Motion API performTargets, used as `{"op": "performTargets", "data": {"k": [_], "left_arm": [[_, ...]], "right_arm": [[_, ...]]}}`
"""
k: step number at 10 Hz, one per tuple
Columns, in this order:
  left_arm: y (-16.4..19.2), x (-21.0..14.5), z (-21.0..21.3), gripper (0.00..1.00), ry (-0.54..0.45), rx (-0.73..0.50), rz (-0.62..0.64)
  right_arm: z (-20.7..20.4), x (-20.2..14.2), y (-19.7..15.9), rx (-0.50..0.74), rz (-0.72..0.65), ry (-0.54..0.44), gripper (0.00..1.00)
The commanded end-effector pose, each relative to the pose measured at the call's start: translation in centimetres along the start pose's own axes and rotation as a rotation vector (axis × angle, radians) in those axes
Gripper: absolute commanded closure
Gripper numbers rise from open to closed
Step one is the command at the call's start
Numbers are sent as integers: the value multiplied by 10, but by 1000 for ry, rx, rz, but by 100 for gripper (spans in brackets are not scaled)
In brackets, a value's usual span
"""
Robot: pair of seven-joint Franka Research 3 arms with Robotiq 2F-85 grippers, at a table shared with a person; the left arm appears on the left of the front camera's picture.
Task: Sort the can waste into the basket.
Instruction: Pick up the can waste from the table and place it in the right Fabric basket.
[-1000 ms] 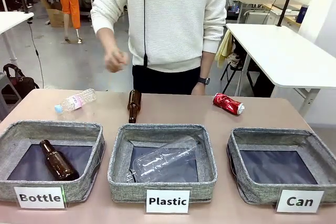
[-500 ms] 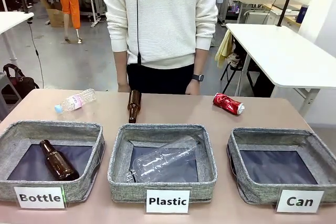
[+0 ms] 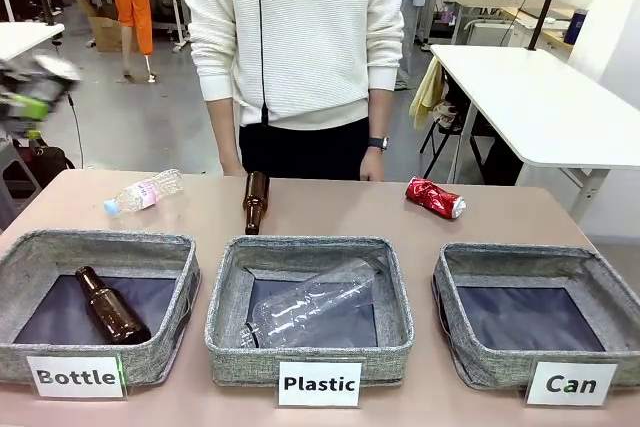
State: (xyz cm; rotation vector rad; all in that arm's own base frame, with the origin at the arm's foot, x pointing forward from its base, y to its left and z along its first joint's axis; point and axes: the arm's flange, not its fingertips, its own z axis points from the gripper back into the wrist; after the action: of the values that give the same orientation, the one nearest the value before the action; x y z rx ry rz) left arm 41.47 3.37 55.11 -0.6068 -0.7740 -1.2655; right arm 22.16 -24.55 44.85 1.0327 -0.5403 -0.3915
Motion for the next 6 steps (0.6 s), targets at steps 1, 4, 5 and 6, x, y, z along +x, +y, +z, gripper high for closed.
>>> {"op": "performTargets", "data": {"k": [1,4,5,6], "left_arm": [[25,51,-62,69,39,-86,-39],[13,156,-233,69,84,-273,-117],[-4,185,-283,69,82,-276,-121],[-32,213,-343,69,80,-205,-133]], "right_arm": [[50,-8,20,-9,21,22,0],[139,-32,31,1,32,-6,0],[159,-39,26,-23,24,-18,0],[171,-46,19,-40,16,-21,0]]}}
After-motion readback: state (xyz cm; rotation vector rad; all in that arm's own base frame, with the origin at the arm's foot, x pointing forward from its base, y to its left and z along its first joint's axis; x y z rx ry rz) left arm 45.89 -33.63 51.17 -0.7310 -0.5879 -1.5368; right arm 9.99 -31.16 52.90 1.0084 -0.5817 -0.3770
